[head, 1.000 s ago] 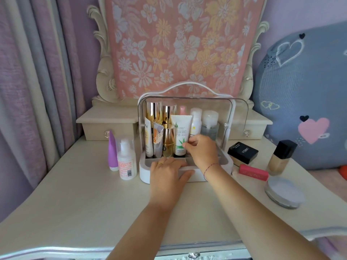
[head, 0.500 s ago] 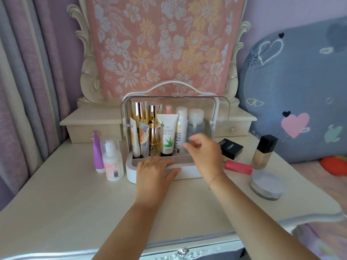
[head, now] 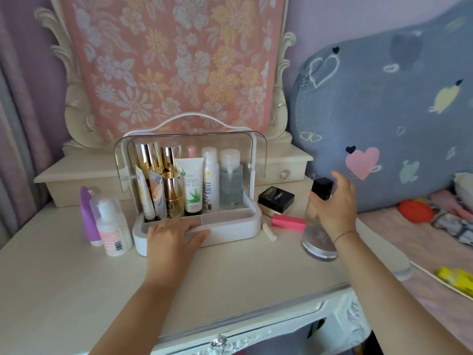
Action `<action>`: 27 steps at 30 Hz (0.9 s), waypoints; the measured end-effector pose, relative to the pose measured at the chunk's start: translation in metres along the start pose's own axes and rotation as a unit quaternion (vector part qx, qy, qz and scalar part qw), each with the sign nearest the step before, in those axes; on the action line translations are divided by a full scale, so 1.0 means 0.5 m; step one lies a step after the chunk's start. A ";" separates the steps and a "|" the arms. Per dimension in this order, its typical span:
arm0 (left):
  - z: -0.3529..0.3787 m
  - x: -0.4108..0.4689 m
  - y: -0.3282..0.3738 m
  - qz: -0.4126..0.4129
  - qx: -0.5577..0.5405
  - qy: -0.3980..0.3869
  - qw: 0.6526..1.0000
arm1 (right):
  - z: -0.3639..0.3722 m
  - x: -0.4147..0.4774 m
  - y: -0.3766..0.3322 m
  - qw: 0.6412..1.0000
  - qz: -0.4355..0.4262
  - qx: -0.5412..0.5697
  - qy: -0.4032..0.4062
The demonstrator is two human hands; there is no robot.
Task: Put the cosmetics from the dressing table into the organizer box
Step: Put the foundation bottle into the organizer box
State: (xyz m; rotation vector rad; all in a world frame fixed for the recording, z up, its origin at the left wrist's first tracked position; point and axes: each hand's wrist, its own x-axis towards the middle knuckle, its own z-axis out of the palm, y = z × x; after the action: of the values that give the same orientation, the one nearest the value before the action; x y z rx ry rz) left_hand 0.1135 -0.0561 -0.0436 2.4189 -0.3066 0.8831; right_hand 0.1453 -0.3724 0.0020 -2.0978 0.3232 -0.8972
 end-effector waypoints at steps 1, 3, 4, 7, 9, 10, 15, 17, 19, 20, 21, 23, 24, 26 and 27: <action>-0.001 0.000 0.001 -0.001 0.003 0.000 1.000 | 0.002 0.000 0.004 1.000 0.018 0.020 -0.014; -0.001 0.000 0.003 -0.004 0.006 0.000 1.000 | 0.007 -0.002 0.011 0.998 0.044 0.032 -0.027; -0.001 -0.001 0.003 -0.006 0.008 -0.001 1.000 | 0.009 -0.002 0.013 0.998 0.052 0.030 -0.029; -0.001 0.000 0.004 -0.006 0.016 -0.003 1.000 | 0.007 -0.003 0.015 0.997 0.070 0.030 -0.031; -0.001 0.001 0.006 -0.008 0.014 -0.001 1.000 | 0.003 -0.004 0.015 0.997 0.064 0.024 -0.027; -0.001 0.001 0.006 -0.007 0.012 0.000 1.000 | 0.001 -0.007 0.012 0.998 0.057 0.024 -0.023; 0.000 0.000 0.003 -0.009 0.020 -0.003 1.000 | -0.026 -0.066 -0.080 0.993 0.007 0.119 0.028; 0.001 0.000 0.002 -0.010 0.014 -0.001 1.000 | -0.030 -0.102 -0.138 0.986 -0.019 0.167 0.016; 0.002 -0.001 0.002 -0.015 0.005 0.002 1.000 | -0.009 -0.138 -0.185 0.978 -0.036 0.206 -0.024; 0.002 -0.001 0.002 -0.017 0.003 0.002 1.000 | 0.010 -0.154 -0.204 0.974 -0.046 0.219 -0.043; 0.002 -0.001 0.002 -0.019 0.002 0.001 1.000 | 0.032 -0.168 -0.221 0.972 -0.059 0.221 -0.059; 0.002 -0.001 0.002 -0.021 -0.002 -0.003 1.000 | 0.085 -0.185 -0.246 0.973 -0.082 0.196 -0.088; 0.002 -0.001 0.001 -0.022 -0.005 -0.005 1.000 | 0.113 -0.187 -0.255 0.975 -0.087 0.179 -0.097; 0.003 0.000 0.001 -0.021 -0.005 -0.007 1.000 | 0.162 -0.182 -0.269 0.979 -0.084 0.152 -0.105; 0.003 0.000 0.001 -0.021 -0.001 -0.009 1.000 | 0.183 -0.178 -0.272 0.981 -0.079 0.143 -0.104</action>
State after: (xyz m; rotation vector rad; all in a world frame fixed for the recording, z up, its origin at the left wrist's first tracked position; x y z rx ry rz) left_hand 0.1143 -0.0574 -0.0444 2.4237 -0.2638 0.8417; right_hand 0.1351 -0.1875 0.0250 -1.9441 -0.0797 -0.7569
